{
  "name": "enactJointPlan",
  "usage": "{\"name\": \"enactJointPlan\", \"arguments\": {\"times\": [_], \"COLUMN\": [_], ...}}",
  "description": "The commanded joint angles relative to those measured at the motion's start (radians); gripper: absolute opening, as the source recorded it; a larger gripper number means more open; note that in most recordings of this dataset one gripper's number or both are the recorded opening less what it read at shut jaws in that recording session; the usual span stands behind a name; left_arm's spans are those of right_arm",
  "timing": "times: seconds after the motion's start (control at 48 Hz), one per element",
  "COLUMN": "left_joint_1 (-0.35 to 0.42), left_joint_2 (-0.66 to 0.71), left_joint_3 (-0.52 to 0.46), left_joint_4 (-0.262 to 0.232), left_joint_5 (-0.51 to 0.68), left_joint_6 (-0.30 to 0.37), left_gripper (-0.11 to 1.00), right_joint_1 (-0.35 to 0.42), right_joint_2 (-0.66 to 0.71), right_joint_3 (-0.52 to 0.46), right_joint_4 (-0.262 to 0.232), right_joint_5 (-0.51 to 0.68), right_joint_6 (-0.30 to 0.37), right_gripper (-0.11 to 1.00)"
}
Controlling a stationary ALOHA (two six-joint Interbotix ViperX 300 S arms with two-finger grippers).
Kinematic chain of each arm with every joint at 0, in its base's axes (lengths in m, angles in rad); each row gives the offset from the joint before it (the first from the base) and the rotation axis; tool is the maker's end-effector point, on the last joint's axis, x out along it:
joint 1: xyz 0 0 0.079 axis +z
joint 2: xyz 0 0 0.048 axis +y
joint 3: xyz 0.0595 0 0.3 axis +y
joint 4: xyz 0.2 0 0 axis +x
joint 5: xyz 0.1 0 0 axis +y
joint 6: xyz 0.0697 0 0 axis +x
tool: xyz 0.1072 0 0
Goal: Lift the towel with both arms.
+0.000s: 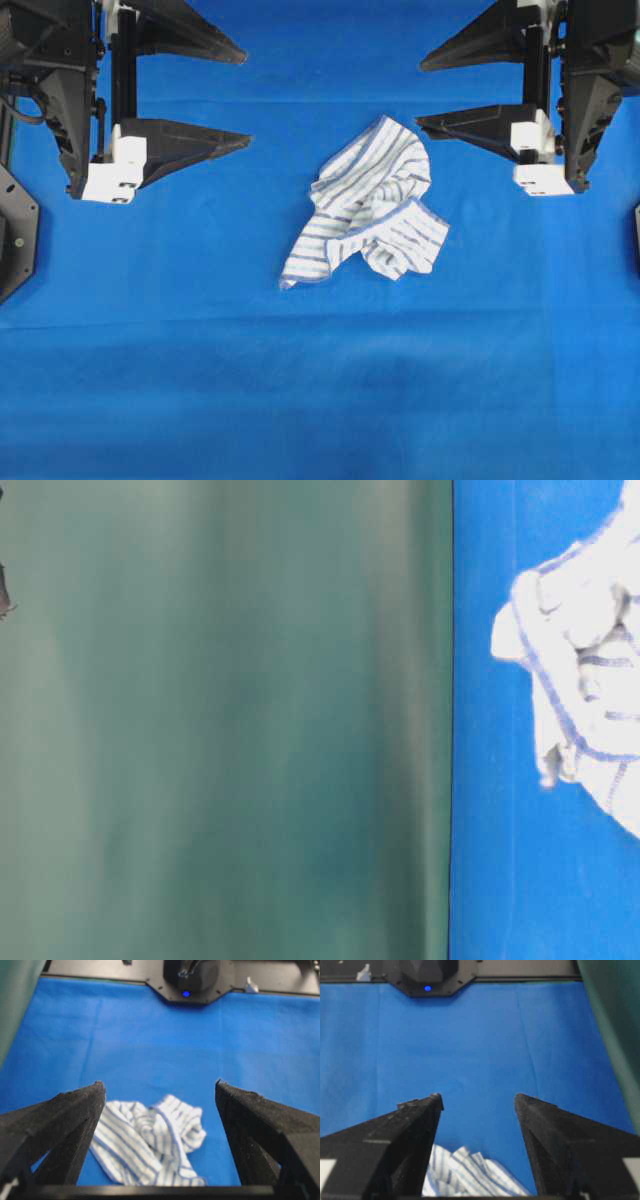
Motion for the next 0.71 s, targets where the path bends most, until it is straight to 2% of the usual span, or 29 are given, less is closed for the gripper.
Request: {"name": "enactJointPlan", "arguments": {"times": [0.0, 0.125, 0.229, 0.438, 0.688], "left_joint_1": [-0.005, -0.005, -0.011, -0.032, -0.04], "left_joint_2": [0.0, 0.025, 0.064, 0.166, 0.301], "left_joint_3": [-0.002, 0.038, 0.095, 0.189, 0.25], "left_joint_4": [-0.002, -0.002, -0.002, -0.002, -0.002], "left_joint_5": [-0.009, -0.037, -0.114, -0.272, -0.399], "left_joint_6": [-0.002, -0.005, -0.006, -0.006, -0.006], "left_gripper": [0.9, 0.9, 0.9, 0.9, 0.9], "right_joint_1": [0.002, 0.005, 0.011, 0.034, 0.048], "right_joint_2": [-0.008, -0.008, -0.005, 0.008, 0.075], "right_joint_3": [-0.003, 0.044, 0.104, 0.244, 0.37], "right_joint_4": [-0.003, 0.002, 0.006, 0.012, 0.014], "right_joint_5": [-0.002, -0.008, -0.026, -0.129, -0.239], "right_joint_6": [0.003, 0.006, 0.017, 0.069, 0.114], "right_gripper": [0.64, 0.64, 0.64, 0.64, 0.64]}}
